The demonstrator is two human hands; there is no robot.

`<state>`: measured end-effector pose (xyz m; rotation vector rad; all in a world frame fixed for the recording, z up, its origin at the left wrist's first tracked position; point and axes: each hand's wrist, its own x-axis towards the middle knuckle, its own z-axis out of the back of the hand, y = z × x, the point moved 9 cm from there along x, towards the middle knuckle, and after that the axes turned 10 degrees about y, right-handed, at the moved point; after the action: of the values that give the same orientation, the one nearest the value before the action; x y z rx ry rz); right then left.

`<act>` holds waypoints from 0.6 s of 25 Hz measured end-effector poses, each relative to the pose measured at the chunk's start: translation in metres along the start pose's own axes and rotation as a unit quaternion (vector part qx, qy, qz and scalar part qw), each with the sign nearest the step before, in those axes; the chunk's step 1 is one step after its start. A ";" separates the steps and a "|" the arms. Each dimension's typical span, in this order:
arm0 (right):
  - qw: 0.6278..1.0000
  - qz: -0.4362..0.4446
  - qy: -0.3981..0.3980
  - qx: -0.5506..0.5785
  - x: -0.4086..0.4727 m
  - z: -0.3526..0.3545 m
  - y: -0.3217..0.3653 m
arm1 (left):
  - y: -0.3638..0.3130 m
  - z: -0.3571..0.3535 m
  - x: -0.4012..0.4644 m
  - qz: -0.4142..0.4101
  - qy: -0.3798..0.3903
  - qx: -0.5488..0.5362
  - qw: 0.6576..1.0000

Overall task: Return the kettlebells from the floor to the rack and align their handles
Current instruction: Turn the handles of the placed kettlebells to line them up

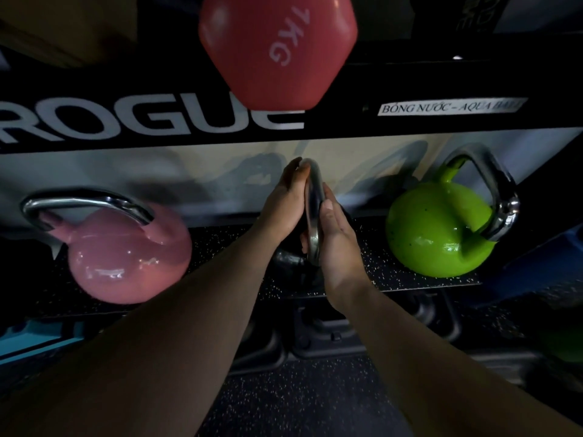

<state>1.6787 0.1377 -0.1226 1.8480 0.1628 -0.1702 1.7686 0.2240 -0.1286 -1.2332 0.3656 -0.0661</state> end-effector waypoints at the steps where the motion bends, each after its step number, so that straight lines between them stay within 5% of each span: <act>1: 1.000 0.000 -0.002 0.005 -0.001 0.000 -0.001 | 0.000 0.000 -0.001 -0.003 0.000 -0.005 1.000; 15: 0.997 0.015 0.026 0.075 -0.013 -0.011 -0.003 | 0.003 0.003 -0.007 -0.006 0.000 -0.001 1.000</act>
<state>1.6662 0.1484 -0.1199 2.0051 0.1609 -0.1158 1.7630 0.2297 -0.1293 -1.2365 0.3586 -0.0761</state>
